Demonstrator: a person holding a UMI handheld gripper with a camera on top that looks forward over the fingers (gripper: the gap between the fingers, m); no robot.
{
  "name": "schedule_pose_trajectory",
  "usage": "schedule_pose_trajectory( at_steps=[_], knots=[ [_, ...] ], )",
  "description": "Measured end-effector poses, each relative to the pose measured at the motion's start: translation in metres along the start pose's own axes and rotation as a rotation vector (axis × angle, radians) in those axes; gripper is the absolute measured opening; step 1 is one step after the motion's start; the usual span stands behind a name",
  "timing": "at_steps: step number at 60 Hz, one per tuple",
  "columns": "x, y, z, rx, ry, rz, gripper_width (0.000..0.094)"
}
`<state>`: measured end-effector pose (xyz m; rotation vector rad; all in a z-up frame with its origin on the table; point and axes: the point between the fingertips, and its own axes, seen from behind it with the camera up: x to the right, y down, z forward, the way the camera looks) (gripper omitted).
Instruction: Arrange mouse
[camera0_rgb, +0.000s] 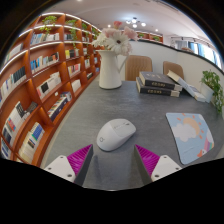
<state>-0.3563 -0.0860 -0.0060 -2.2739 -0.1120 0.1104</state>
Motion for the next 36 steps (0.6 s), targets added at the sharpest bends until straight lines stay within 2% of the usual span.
schedule_pose_trajectory(
  at_steps=[10, 24, 29, 36],
  knots=[
    [-0.01, -0.025, 0.037, -0.01, 0.023, -0.01, 0.0804],
    [-0.026, -0.051, 0.077, -0.028, -0.001, -0.037, 0.0798],
    [-0.028, -0.055, 0.081, -0.036, 0.004, -0.049, 0.0734],
    [-0.024, -0.058, 0.088, -0.05, 0.017, -0.041, 0.0526]
  ],
)
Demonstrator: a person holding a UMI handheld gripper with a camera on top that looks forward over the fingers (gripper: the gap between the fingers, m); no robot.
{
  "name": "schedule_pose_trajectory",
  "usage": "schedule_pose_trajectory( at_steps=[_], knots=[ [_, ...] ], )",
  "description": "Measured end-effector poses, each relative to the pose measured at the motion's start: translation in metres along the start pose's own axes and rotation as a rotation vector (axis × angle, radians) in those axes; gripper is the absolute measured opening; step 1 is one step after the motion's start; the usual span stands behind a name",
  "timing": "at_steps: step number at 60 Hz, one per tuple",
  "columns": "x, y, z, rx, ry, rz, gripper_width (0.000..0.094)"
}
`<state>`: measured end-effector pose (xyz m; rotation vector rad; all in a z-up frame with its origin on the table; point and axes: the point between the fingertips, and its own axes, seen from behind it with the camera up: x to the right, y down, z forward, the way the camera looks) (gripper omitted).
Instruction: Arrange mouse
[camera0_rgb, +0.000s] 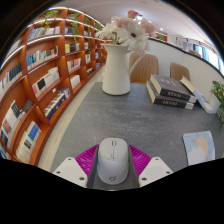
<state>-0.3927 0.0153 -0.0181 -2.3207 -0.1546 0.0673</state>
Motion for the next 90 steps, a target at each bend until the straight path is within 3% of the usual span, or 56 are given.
schedule_pose_trajectory(
  at_steps=[6, 17, 26, 44, 51, 55, 60, 71, 90],
  knots=[
    [0.0, 0.002, -0.002, -0.025, -0.02, -0.001, 0.0506],
    [0.001, 0.005, -0.002, -0.095, -0.047, -0.028, 0.0349],
    [0.004, -0.013, -0.016, -0.126, -0.103, -0.056, 0.0334],
    [0.129, -0.232, -0.172, 0.313, -0.034, -0.057, 0.0332],
    [0.201, -0.262, -0.223, 0.412, 0.014, -0.042, 0.033],
    [0.238, -0.275, -0.236, 0.419, 0.049, -0.035, 0.033],
    [0.282, -0.256, -0.234, 0.402, 0.073, -0.009, 0.033],
    [0.354, -0.166, -0.181, 0.237, 0.123, 0.04, 0.033],
    [0.352, 0.007, -0.082, -0.064, 0.093, 0.067, 0.0338]
  ],
)
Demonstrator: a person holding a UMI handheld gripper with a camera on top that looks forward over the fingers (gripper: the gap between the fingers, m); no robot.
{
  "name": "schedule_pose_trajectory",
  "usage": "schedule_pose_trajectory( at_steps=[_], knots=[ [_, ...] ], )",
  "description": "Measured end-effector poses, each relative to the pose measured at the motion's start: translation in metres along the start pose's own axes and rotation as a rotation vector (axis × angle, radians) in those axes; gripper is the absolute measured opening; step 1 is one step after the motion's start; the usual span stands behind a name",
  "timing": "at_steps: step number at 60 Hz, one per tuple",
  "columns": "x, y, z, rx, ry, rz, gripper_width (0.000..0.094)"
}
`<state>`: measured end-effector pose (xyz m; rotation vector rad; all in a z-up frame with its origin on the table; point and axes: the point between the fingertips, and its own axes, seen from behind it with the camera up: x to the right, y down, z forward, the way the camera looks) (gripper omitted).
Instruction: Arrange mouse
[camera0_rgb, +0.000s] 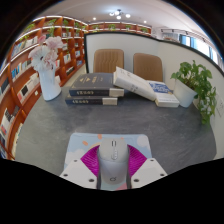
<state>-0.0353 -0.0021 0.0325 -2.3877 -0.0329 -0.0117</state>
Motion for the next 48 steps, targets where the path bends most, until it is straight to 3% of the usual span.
schedule_pose_trajectory(
  at_steps=[9, 11, 17, 31, 34, 39, 48],
  knots=[
    [-0.013, 0.045, 0.02, -0.073, -0.03, 0.011, 0.0362],
    [-0.014, 0.041, 0.02, -0.027, -0.015, 0.006, 0.0361],
    [-0.013, 0.043, 0.02, -0.007, -0.007, 0.016, 0.0401],
    [-0.014, 0.043, 0.02, -0.002, -0.02, 0.022, 0.0512],
    [-0.017, 0.043, 0.02, -0.008, -0.031, 0.025, 0.0565],
    [-0.019, 0.044, 0.013, -0.043, -0.034, 0.007, 0.0737],
    [-0.017, 0.014, -0.029, 0.007, 0.009, -0.015, 0.0768]
  ],
)
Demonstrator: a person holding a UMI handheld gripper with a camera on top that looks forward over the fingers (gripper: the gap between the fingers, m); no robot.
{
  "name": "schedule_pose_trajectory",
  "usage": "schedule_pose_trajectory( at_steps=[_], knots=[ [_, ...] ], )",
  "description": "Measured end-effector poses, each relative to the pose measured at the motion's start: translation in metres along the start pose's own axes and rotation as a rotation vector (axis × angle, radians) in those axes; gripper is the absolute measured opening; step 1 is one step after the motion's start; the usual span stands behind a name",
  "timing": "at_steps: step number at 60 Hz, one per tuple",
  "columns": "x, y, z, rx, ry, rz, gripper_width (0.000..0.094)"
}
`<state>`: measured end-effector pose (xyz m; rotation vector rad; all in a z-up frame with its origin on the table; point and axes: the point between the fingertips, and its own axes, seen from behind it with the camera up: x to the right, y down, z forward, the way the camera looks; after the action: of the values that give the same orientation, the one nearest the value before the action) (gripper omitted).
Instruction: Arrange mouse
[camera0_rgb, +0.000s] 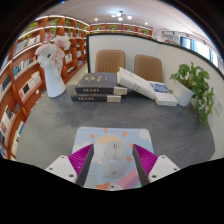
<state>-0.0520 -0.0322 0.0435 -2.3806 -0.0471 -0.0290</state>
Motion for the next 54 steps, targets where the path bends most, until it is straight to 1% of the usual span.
schedule_pose_trajectory(
  at_steps=[13, 20, 24, 27, 37, 54],
  knots=[
    [0.008, -0.064, -0.105, 0.156, 0.043, 0.07, 0.0768],
    [0.003, -0.085, -0.158, 0.228, 0.036, 0.102, 0.076],
    [0.003, -0.087, -0.179, 0.253, 0.044, 0.113, 0.0759],
    [0.001, -0.085, -0.191, 0.261, 0.05, 0.11, 0.0757],
    [-0.006, -0.071, -0.221, 0.253, 0.059, 0.077, 0.0758],
    [-0.012, -0.055, -0.239, 0.245, 0.06, 0.06, 0.0763]
  ],
)
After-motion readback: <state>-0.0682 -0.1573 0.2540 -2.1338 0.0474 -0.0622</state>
